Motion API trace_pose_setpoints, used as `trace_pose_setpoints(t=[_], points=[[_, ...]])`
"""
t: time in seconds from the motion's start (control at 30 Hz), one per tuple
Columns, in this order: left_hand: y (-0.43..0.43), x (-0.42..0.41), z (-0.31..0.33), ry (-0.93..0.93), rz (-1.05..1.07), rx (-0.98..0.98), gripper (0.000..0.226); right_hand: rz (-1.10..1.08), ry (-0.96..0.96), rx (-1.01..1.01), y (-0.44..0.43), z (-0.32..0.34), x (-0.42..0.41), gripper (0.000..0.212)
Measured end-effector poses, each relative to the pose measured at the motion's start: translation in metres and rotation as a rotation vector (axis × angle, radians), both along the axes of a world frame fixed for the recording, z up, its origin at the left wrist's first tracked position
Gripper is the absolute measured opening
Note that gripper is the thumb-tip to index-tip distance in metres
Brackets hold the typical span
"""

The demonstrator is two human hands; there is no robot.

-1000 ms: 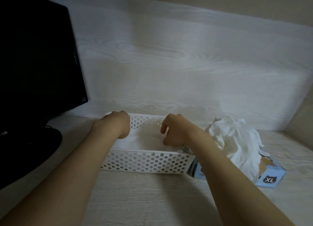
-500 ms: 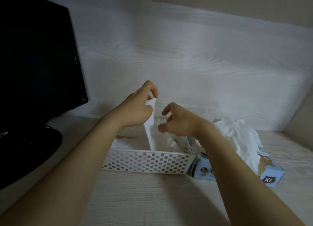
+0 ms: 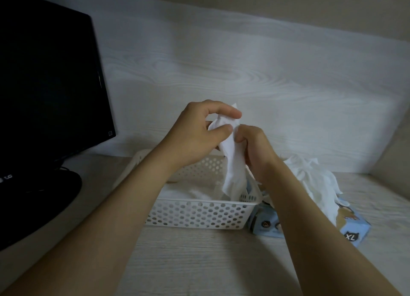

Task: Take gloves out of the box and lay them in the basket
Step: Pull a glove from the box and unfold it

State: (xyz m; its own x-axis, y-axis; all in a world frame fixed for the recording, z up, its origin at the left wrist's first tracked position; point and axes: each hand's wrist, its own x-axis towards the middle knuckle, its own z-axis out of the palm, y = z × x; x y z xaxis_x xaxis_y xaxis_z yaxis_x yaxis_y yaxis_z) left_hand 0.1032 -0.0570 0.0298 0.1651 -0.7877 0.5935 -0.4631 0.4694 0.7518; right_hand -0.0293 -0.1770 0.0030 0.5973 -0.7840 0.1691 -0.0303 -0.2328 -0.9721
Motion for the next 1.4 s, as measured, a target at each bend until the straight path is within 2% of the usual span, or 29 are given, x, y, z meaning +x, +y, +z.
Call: trace_pose_setpoints(t=[0.1,0.2,0.23,0.3,0.4,0.47,0.53,0.63,0.77,0.9,0.97,1.03,1.1,1.13,1.2,1.4], points=[[-0.001,-0.010,0.002,0.030,-0.023,0.002,0.026,0.055,-0.122,0.141,0.009,0.007,-0.009,0.022],[0.002,-0.015,0.006,0.096,0.002,0.047,0.026,0.141,-0.158,0.224,0.005,0.007,-0.016,0.022],[0.003,-0.014,0.008,0.125,0.025,0.087,0.026,0.137,-0.125,0.177,0.003,0.006,-0.015,0.020],[0.004,-0.004,0.008,0.130,0.100,0.227,0.027,0.064,0.081,-0.025,-0.005,0.000,-0.010,0.016],[0.004,0.021,-0.002,-0.012,0.247,0.542,0.025,-0.031,0.355,-0.242,-0.009,-0.011,0.001,0.014],[0.003,0.035,-0.013,-0.133,0.312,0.773,0.023,-0.012,0.458,-0.351,-0.008,-0.020,0.009,0.019],[0.000,0.047,-0.026,-0.213,0.347,0.948,0.032,-0.013,0.528,-0.507,-0.010,-0.029,0.017,0.021],[-0.003,0.060,-0.043,-0.326,0.396,1.085,0.041,-0.041,0.573,-0.711,-0.009,-0.039,0.025,0.025],[-0.006,0.063,-0.046,-0.602,0.477,1.167,0.036,-0.095,0.600,-0.844,-0.009,-0.038,0.026,0.025],[-0.008,0.063,-0.050,-0.868,0.498,1.311,0.058,0.007,0.715,-0.789,-0.007,-0.032,0.023,0.017],[-0.008,0.064,-0.051,-0.974,0.552,1.287,0.068,0.088,0.844,-0.764,-0.003,-0.033,0.024,0.020],[-0.005,0.061,-0.049,-1.022,0.580,1.187,0.061,0.115,0.949,-0.782,0.000,-0.037,0.026,0.023],[-0.008,0.059,-0.049,-1.016,0.487,1.100,0.040,0.133,1.002,-0.785,0.002,-0.040,0.027,0.025],[-0.010,0.059,-0.049,-0.974,0.423,1.090,0.039,0.144,1.012,-0.776,0.002,-0.041,0.028,0.026],[-0.008,0.056,-0.049,-0.909,0.315,1.158,0.047,0.147,1.006,-0.755,0.001,-0.039,0.027,0.029],[-0.011,0.062,-0.053,-1.024,0.280,1.278,0.040,0.073,0.861,-0.767,0.002,-0.030,0.028,0.036]])
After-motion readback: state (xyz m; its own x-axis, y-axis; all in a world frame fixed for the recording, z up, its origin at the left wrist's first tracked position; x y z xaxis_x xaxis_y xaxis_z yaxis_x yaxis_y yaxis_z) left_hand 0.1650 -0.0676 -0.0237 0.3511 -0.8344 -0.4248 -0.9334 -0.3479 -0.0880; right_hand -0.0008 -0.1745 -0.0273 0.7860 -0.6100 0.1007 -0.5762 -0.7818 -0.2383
